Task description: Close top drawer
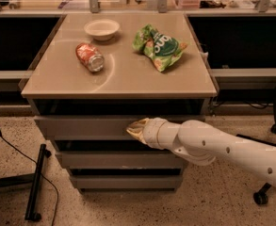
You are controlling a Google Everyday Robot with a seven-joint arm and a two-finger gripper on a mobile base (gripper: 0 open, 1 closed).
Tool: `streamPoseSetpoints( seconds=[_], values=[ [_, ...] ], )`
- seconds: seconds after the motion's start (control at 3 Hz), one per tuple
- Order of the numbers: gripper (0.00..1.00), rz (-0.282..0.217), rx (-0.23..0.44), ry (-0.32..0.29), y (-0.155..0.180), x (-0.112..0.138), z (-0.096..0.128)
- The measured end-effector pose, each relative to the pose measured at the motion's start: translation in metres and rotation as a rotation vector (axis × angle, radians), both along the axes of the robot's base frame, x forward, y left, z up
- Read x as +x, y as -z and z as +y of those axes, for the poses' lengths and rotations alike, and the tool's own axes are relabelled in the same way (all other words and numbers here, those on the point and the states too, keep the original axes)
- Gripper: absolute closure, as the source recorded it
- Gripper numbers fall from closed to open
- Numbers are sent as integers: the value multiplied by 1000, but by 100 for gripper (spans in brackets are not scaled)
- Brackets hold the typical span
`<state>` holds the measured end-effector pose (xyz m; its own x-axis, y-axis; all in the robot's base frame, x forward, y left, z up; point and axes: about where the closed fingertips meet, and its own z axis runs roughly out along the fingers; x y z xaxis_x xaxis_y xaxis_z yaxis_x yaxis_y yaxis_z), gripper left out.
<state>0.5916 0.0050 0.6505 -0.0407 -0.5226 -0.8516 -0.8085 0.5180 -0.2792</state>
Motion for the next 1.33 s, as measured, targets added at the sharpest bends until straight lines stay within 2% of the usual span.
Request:
streamPoseSetpoints(
  seconds=[0.33,0.67,1.0,1.33],
  values=[
    [100,31,13,2,7,-12,-11],
    [100,125,22,57,14,-48,-55],
    [96,234,46,125,4,-81,-116],
    [78,279,59,58,7,-98,-106]
  ],
)
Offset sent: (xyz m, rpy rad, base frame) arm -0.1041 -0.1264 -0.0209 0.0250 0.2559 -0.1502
